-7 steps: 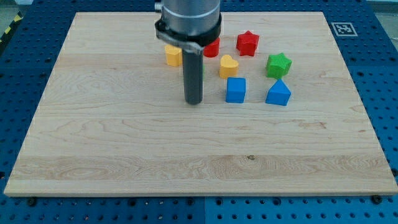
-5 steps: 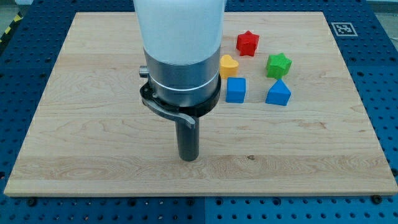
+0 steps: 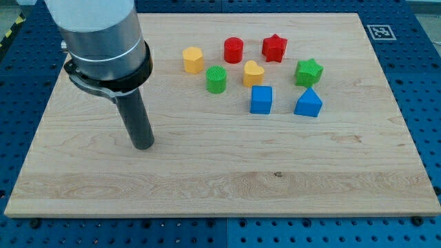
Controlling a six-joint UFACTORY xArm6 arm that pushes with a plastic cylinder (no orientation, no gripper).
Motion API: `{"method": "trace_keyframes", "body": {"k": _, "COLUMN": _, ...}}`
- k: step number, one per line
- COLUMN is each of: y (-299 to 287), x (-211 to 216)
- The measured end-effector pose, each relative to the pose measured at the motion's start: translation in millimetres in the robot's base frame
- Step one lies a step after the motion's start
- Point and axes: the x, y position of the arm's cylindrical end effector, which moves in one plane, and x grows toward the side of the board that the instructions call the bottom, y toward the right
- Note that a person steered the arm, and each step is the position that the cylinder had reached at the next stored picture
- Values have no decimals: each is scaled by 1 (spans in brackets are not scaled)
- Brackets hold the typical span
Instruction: Move the red circle right a bit
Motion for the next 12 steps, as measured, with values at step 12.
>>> {"method": "trace_keyframes", "body": {"k": 12, "y": 111, "x": -197}}
